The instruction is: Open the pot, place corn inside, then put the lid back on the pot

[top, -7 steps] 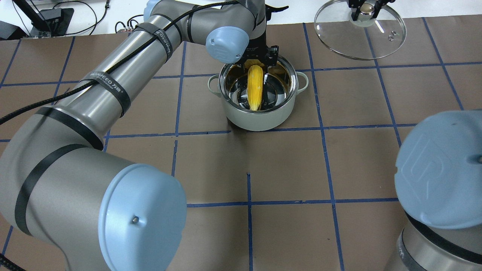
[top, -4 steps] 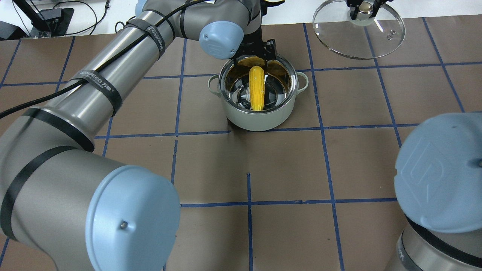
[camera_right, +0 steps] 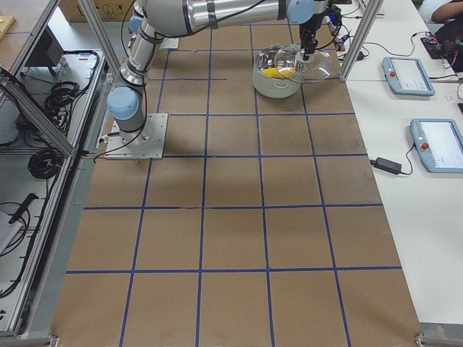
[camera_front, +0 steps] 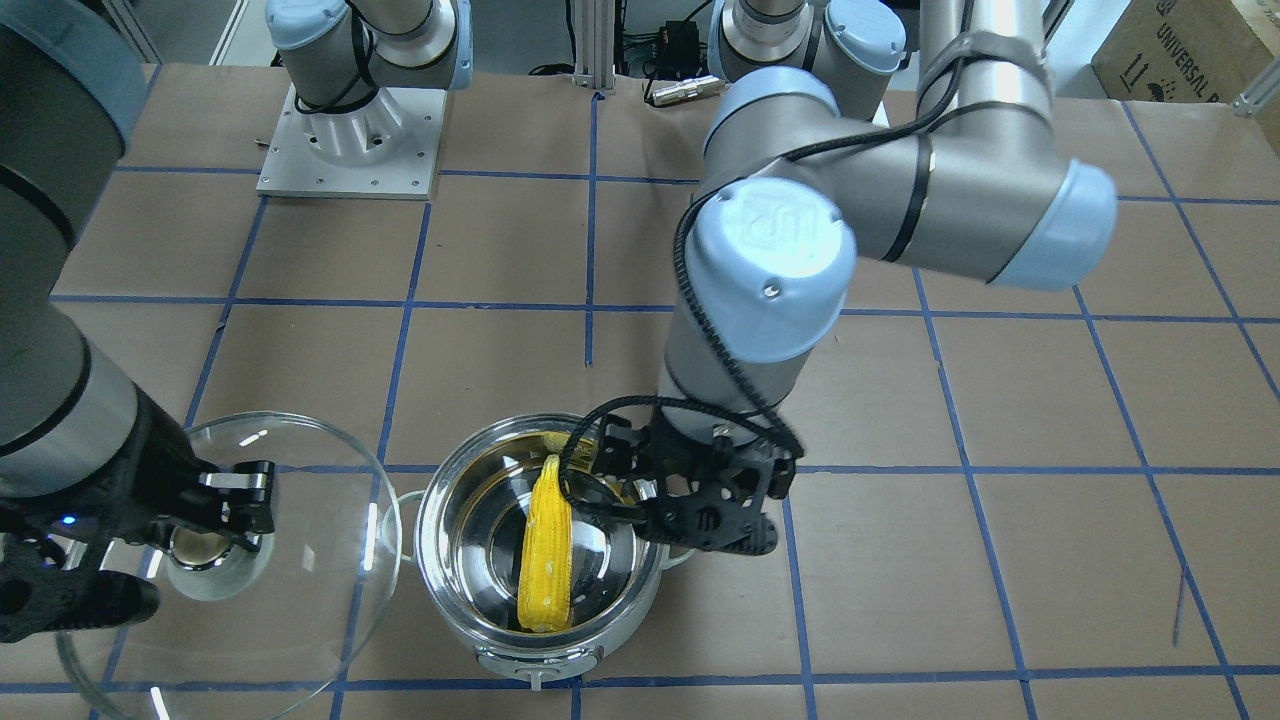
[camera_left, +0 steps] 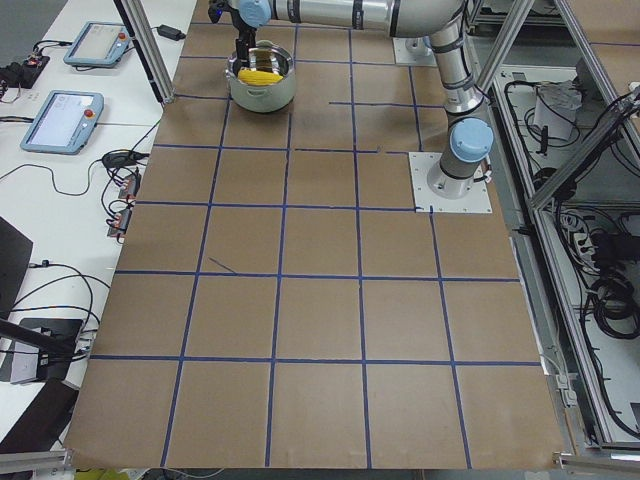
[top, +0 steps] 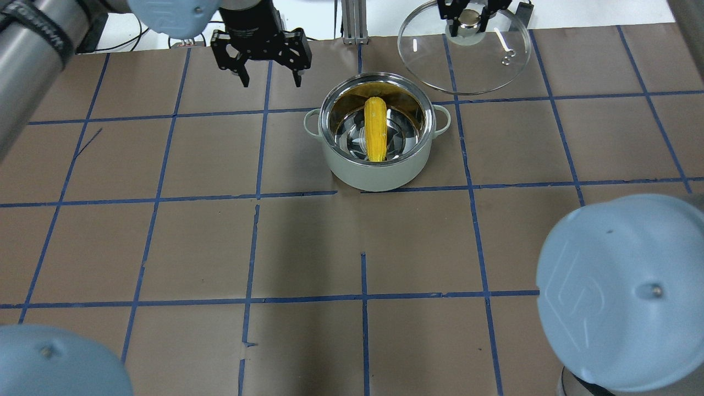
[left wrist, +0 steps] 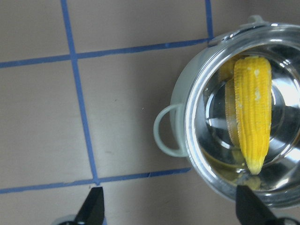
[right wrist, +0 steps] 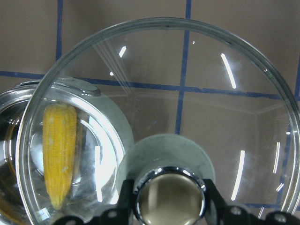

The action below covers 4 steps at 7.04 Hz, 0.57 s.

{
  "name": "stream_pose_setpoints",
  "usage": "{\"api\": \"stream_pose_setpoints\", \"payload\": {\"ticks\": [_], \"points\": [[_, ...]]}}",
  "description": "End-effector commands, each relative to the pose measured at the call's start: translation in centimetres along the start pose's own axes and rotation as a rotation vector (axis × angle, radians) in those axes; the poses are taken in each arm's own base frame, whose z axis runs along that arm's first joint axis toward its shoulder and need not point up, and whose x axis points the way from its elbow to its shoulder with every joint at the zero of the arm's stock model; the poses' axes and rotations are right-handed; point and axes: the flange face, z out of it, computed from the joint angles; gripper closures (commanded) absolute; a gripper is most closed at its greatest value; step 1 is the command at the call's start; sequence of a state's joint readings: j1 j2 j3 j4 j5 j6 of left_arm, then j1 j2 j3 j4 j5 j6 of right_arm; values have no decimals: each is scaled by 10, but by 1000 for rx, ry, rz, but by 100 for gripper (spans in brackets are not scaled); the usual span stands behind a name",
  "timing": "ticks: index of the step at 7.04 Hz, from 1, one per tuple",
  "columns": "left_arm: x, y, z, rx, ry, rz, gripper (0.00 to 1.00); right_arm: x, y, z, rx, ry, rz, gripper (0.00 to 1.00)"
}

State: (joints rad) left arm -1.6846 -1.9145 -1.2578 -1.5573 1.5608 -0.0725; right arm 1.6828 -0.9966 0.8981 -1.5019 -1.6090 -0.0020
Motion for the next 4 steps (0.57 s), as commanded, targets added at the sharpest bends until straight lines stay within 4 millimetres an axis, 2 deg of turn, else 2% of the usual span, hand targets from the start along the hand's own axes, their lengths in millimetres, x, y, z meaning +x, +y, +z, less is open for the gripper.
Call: {"api": "stream_pose_setpoints", "payload": {"ticks": [1,2,3,4], "points": [[-61,69,-17,0,-8,-53,0,-67,11,28,-38,1,-74,96],[-62,93,-27,15,-8,-47,0,-76,13,40,-8,-2,-76,96],[-66,102,-33,25,-36,-34,0,-75,27,63,6,-3,-79,96],[-70,97,-47,54,-54,-33,0,-74,44,72,32,-8,-81,96]]}}
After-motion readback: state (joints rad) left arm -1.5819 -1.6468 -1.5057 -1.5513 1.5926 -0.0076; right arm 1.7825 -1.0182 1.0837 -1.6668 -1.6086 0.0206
